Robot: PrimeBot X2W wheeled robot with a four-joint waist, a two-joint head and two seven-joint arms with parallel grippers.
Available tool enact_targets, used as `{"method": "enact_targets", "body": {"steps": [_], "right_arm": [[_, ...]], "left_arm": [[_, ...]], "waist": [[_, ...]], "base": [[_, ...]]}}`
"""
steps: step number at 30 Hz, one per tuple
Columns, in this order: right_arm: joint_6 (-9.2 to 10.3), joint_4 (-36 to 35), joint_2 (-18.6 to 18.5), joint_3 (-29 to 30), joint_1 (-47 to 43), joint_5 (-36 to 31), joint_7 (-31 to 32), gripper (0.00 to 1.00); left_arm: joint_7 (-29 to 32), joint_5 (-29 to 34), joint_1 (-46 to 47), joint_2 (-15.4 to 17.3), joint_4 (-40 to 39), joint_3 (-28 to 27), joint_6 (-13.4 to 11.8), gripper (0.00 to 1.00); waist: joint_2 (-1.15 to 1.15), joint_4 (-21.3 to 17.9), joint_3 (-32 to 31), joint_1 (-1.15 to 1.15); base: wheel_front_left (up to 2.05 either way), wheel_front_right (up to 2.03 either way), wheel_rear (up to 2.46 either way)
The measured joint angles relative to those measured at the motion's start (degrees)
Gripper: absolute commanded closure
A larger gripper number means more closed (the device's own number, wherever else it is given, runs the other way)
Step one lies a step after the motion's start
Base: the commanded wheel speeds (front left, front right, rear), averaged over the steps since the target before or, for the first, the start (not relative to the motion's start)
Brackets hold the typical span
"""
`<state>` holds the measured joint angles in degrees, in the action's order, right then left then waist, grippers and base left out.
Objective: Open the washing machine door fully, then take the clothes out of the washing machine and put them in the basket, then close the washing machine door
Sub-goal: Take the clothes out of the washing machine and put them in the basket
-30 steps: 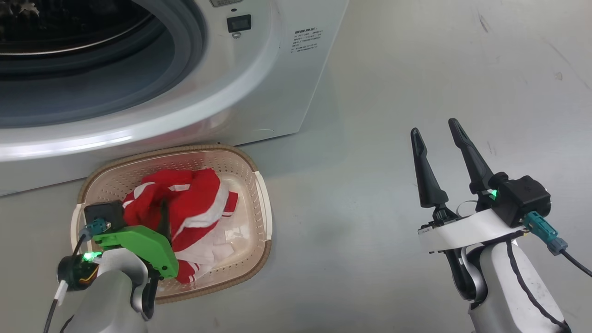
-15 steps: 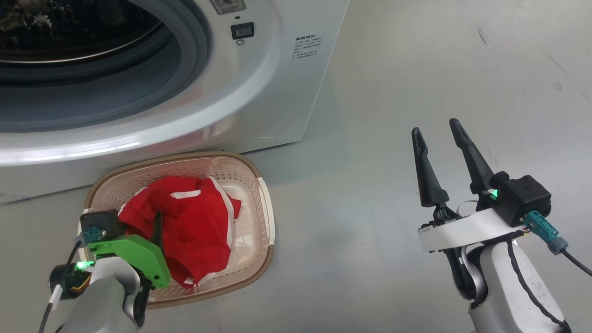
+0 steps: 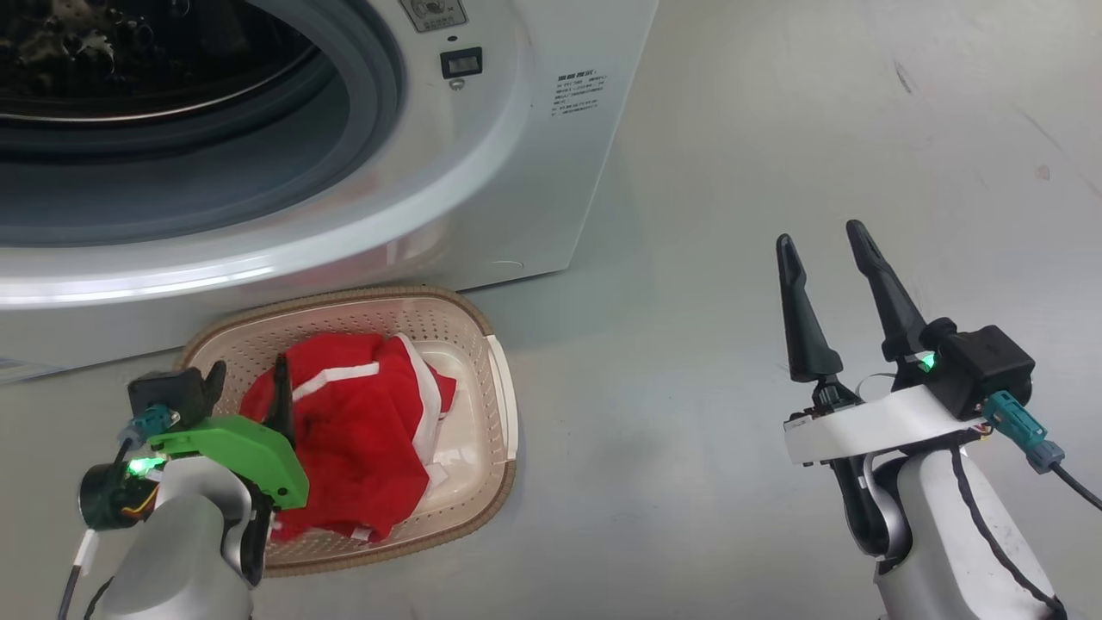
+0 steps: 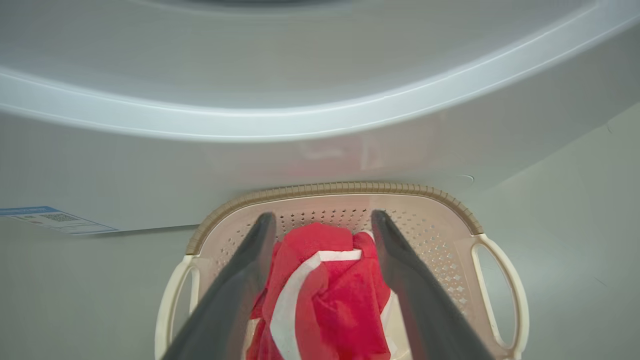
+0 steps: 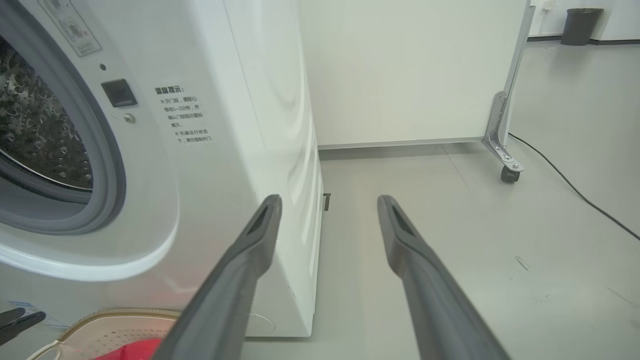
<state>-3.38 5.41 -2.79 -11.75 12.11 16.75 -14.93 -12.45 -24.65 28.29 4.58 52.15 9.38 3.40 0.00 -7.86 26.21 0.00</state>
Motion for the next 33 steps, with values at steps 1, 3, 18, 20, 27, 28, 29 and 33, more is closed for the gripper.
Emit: {"method": "enact_targets", "body": {"steps": [1,3,18,20,27,28,29,33], "right_arm": [[0.0,0.0,0.0,0.6,0.0,0.0,0.0,0.0],[0.01,0.1,0.0,0.7,-0.1,0.0,0.0,0.0],[0.02,0.6,-0.7,3.4,-1.9,-2.2,0.0,0.0],[0.02,0.7,-1.0,3.7,-2.4,-2.4,0.0,0.0],[0.01,0.9,-1.1,3.8,-3.4,-3.1,0.0,0.0],[0.01,0.9,-1.1,3.8,-3.6,-3.2,0.0,0.0],[0.0,0.9,-1.1,3.8,-3.7,-3.2,0.0,0.0],[-0.01,1.0,-1.1,3.8,-4.6,-3.3,0.0,0.0]], "left_arm": [[-0.7,0.0,0.1,-0.1,-0.9,0.0,0.0,0.0],[-0.8,0.0,0.1,-0.1,-1.2,0.0,0.0,0.0],[-2.0,2.1,0.0,-1.1,-14.5,-1.4,0.5,0.0],[-2.0,2.5,-0.1,-1.3,-17.5,-1.9,0.4,0.0],[-2.0,4.9,-3.7,-1.4,-25.8,-3.0,-0.2,0.0],[-2.0,5.1,-4.3,-1.4,-26.7,-3.0,-0.3,0.0],[-2.0,5.4,-5.0,-1.4,-27.5,-3.0,-0.7,0.0],[-2.0,6.4,-7.7,-1.4,-30.1,-2.9,-0.9,0.0]], "waist": [[0.0,0.3,-0.2,0.0],[0.0,0.5,-0.4,0.0],[0.0,4.9,-4.4,0.0],[0.0,5.6,-5.1,0.0],[0.0,7.5,-8.1,0.0],[0.0,7.7,-8.6,0.0],[0.0,7.9,-9.1,0.0],[0.0,8.5,-11.0,0.0]], "base": [[0.0,0.0,0.0],[0.0,0.0,0.0],[0.0,0.0,0.0],[0.0,0.0,0.0],[0.0,0.0,0.0],[0.0,0.0,0.0],[0.0,0.0,0.0],[0.0,0.0,0.0]]}}
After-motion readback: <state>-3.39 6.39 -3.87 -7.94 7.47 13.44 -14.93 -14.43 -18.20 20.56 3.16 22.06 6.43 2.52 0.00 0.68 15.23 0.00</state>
